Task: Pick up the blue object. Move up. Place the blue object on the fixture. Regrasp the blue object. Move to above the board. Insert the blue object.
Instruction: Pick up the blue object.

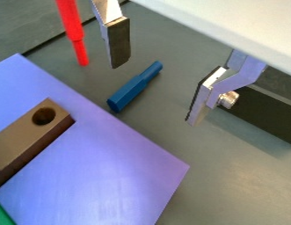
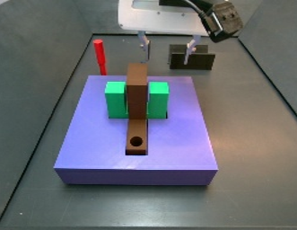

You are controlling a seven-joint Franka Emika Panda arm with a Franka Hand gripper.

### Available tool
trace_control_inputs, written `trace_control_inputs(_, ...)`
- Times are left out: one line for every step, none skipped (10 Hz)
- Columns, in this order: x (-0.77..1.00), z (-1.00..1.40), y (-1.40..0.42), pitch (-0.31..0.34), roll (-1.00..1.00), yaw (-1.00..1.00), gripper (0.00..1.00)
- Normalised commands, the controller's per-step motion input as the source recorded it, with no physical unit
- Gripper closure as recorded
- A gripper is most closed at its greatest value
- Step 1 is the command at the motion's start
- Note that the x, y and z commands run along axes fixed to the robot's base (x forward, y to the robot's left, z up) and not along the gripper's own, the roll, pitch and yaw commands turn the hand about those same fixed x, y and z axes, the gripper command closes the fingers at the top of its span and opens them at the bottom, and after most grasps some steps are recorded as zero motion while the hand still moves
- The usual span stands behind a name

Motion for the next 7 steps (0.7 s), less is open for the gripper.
trace_control_inputs(0.00, -0.07, -0.13, 0.000, 0.50, 0.16, 0.00)
trace_control_inputs(0.00, -0.12, -0.07, 0.000, 0.50, 0.13, 0.00)
trace_control_inputs(-0.11, -0.21, 0.00, 0.000, 0.49, 0.07, 0.00)
trace_control_inputs(-0.22, -0.26, 0.02, 0.000, 0.41, 0.02, 0.00)
trace_control_inputs(-0.28, -0.31, 0.06, -0.040, 0.34, 0.07, 0.00)
trace_control_inputs(-0.26, -0.23, 0.11, -0.074, 0.20, 0.12, 0.00)
trace_control_inputs(-0.14, -0.10, 0.15, -0.047, 0.08, 0.09, 0.00)
